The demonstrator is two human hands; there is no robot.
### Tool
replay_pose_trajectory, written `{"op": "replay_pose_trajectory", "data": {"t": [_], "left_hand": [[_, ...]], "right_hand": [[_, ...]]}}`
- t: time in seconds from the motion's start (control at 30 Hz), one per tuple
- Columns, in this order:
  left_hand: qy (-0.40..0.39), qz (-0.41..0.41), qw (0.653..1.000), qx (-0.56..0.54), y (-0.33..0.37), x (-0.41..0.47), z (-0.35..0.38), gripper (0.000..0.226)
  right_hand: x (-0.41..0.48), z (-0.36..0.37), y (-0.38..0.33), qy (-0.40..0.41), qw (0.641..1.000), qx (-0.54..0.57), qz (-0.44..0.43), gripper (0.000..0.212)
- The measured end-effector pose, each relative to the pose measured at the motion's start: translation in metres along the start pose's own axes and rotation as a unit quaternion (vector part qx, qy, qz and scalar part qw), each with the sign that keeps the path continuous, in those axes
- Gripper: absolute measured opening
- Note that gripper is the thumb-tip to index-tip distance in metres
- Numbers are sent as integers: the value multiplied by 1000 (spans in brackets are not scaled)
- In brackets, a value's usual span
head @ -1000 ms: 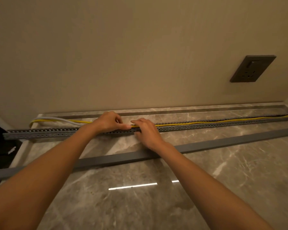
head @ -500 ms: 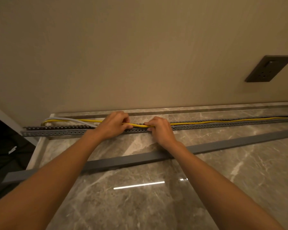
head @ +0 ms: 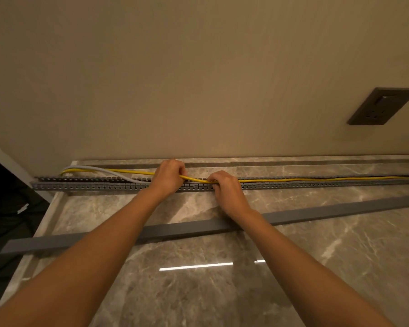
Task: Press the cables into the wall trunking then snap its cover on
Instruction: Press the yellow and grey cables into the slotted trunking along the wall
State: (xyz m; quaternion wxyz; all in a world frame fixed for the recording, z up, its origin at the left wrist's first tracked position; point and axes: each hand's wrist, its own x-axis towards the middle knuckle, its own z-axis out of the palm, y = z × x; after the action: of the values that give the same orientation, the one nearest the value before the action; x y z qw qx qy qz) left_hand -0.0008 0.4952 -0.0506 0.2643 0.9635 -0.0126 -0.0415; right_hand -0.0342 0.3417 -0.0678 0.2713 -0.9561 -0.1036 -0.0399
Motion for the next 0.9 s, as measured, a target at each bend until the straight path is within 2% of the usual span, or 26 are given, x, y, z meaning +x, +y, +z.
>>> {"op": "replay_pose_trajectory", "data": {"t": [0.07,0.17,0.23,0.33,0.43,0.5,0.63,0.77,0.9], "left_hand": [[-6,-1,1000,-23,-3,-3,-1,18],[-1,2,998,-64,-5,-10,-3,18],[10,6,997,-79,-3,-13,0,13],[36,24,999,-22,1,-15,8,9],[69,16,992,102,8,-22,14,17],[73,2,987,144,12,-24,16,19],[52,-37,987,148,20,-23,9,26],[53,-1,989,137,15,-28,6,26],[45,28,996,69,-1,-29,1,20]], "right_hand": [[-4,6,6,30,998,-32,-35,22],[-8,7,5,21,992,-105,-62,15],[-11,6,4,13,987,-134,-85,18],[-15,-2,0,-27,989,-121,-75,30],[-11,-8,1,-64,990,-112,-51,30],[-5,-8,3,-72,990,-113,-51,32],[-6,-6,6,-90,989,-113,-43,38],[-19,-3,8,-58,996,-51,-43,43],[-15,-1,-5,-42,999,1,-10,43]]}}
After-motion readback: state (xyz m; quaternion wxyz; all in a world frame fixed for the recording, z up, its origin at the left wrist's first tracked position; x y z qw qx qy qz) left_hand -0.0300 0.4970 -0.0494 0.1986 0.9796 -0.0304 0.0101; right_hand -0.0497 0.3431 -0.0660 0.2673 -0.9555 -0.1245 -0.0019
